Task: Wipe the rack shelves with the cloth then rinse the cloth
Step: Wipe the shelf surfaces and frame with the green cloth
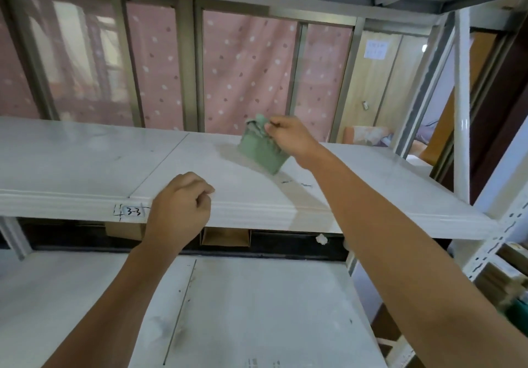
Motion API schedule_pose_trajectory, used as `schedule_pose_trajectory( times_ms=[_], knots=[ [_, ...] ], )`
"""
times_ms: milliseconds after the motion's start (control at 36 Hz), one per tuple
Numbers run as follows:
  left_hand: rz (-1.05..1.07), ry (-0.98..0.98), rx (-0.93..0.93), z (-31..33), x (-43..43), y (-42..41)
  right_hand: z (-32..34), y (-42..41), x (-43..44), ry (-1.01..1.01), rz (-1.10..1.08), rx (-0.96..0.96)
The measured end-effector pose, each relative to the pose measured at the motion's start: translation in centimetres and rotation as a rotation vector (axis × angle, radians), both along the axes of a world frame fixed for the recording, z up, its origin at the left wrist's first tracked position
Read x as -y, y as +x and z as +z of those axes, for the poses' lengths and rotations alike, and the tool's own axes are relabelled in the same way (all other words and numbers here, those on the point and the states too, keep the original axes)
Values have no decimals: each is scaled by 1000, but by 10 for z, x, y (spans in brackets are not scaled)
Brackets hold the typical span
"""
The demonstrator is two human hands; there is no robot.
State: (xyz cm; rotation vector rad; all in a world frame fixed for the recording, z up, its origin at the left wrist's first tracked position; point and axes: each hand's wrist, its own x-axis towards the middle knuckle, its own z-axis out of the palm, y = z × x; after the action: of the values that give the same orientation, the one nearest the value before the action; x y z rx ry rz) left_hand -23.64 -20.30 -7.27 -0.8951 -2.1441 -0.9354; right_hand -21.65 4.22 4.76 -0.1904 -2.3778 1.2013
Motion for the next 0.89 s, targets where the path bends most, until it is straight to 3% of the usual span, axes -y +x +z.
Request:
schedule_pose_trajectory(
  times_ms=[111,222,306,361,444,556,722,889],
  knots=[
    [-112,-13,-39,8,-33,12,13,16,-77,-154,-182,-77],
    [-151,-26,-26,14,-64,9,27,62,-140,-187,-322,-114],
    [-154,-13,4,18,-77,3,22,92,-178,51,-419,-31],
    [-145,19,27,21,-82,0,9,108,-195,239,-408,179],
    [-106,66,78,21,-88,1,-20,126,-207,264,-309,469],
    [-59,100,24,20,-90,5,-45,136,-217,105,-337,315],
    [-50,33,-77,20,-88,0,-53,122,-201,621,-491,349],
    [-76,3,-29,16,-77,-7,-74,126,-201,671,-444,553]
  ],
)
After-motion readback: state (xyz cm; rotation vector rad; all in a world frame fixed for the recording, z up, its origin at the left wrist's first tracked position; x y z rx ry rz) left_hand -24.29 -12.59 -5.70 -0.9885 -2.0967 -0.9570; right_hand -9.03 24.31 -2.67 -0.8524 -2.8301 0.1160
